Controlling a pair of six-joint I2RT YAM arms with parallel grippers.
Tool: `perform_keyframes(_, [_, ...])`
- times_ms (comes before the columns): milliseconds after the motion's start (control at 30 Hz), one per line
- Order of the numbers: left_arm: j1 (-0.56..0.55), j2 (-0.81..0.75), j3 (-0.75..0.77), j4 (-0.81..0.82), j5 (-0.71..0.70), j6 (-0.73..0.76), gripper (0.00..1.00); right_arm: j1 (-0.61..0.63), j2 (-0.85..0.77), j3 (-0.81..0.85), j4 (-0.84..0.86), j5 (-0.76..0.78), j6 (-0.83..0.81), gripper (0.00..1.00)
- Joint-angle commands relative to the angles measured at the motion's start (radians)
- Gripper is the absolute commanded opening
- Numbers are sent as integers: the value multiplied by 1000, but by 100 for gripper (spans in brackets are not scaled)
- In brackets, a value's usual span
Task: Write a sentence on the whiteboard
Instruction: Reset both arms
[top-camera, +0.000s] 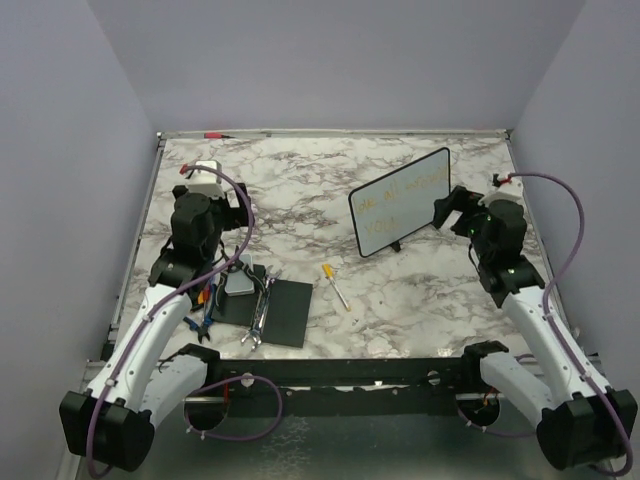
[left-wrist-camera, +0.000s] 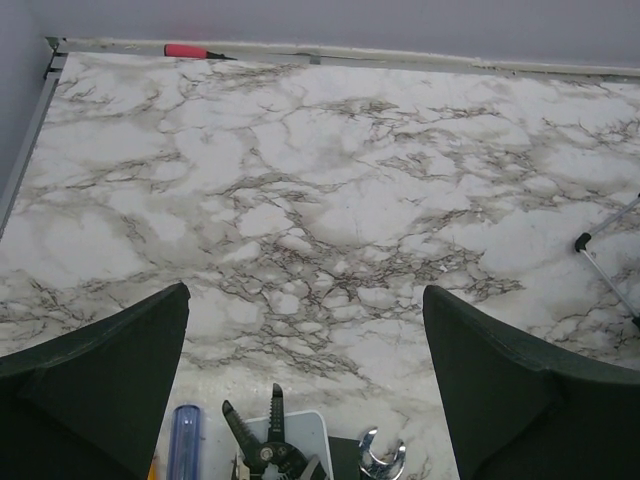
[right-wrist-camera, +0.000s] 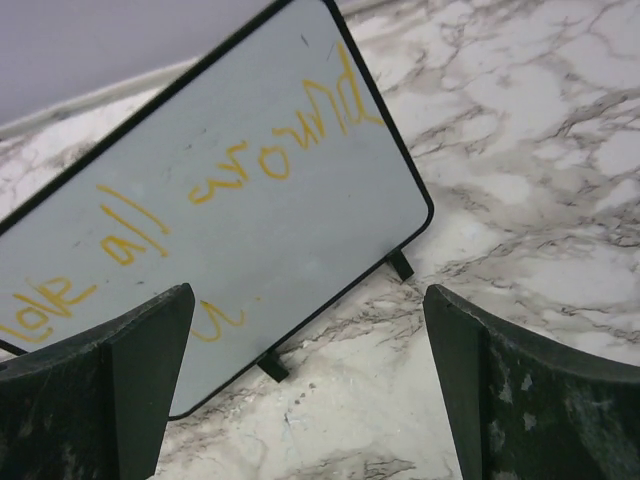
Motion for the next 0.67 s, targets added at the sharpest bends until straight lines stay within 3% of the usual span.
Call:
perform_keyframes(0, [6, -79, -20, -15, -107, 8, 99, -20, -135, -15, 5, 60, -54, 100])
perform_keyframes(200, [6, -151, -13, -11, -211, -35, 99, -21, -335, -147, 200, 153, -176, 100])
perform_keyframes(633, [5, -178, -34, -12, -168, -28, 99, -20, -388, -154, 169, 172, -174, 100])
